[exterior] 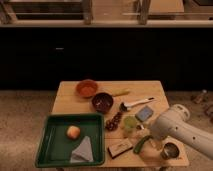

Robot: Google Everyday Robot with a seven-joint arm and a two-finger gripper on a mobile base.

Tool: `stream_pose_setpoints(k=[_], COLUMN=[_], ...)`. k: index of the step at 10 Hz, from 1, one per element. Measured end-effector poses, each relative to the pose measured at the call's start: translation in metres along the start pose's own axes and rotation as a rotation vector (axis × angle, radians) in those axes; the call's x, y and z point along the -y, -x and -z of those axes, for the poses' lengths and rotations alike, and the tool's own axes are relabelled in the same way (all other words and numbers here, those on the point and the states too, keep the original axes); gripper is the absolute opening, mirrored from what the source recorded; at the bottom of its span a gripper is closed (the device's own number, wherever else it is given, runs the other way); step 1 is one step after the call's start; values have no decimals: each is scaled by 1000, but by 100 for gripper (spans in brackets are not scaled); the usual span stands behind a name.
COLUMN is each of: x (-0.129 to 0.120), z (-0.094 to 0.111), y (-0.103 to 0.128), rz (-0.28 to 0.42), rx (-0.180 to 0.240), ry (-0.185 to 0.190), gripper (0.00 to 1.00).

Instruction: Place pepper in purple bowl

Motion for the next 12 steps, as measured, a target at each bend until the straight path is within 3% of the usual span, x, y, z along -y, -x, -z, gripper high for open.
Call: stream_pose_setpoints(k=[5, 12], x=[-2, -7], z=[-16, -42], y=[14, 21], rz=[41, 66], rx=[25, 2], ry=[14, 61], gripper=[80, 80])
